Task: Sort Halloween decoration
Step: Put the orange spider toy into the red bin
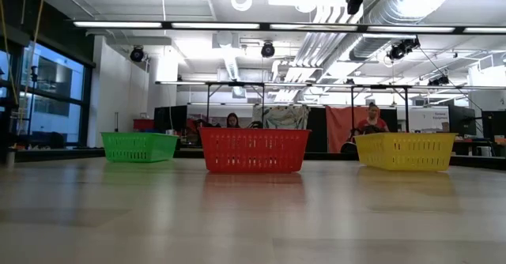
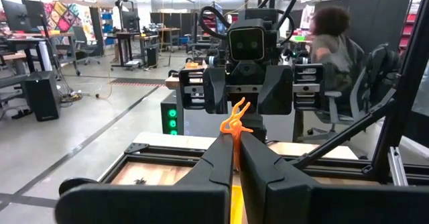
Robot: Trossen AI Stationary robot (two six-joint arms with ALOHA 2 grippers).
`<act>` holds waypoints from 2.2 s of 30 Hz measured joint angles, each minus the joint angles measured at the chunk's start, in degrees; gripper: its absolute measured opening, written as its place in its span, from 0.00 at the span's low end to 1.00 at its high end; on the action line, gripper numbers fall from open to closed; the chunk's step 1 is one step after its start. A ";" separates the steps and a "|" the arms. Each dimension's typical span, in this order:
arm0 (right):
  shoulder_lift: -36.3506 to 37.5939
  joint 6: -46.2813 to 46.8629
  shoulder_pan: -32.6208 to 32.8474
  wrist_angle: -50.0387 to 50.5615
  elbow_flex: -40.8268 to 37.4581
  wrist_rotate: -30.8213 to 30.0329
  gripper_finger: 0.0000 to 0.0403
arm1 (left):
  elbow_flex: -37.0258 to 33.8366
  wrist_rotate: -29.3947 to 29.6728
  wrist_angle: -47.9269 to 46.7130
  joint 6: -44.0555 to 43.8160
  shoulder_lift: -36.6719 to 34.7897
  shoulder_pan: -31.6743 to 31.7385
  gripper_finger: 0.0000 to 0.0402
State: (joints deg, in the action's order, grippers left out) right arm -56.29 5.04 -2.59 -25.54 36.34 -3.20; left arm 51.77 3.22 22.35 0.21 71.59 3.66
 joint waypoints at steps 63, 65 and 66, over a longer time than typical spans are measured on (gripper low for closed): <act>0.00 0.02 -0.04 1.82 0.00 -1.36 0.44 | 19.55 -4.86 -45.98 -7.23 35.88 1.82 0.32; 0.00 0.02 -0.04 2.24 0.00 -1.36 0.44 | 20.64 -6.14 -47.64 -6.96 34.69 2.08 0.36; -0.01 0.02 -0.04 2.36 0.00 -1.36 0.44 | 21.13 -6.75 -48.45 -6.39 33.80 2.36 0.38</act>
State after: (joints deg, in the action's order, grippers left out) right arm -56.30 5.06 -2.63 -23.18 36.34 -4.56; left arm 72.90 -3.52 -26.10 -6.19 105.39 6.02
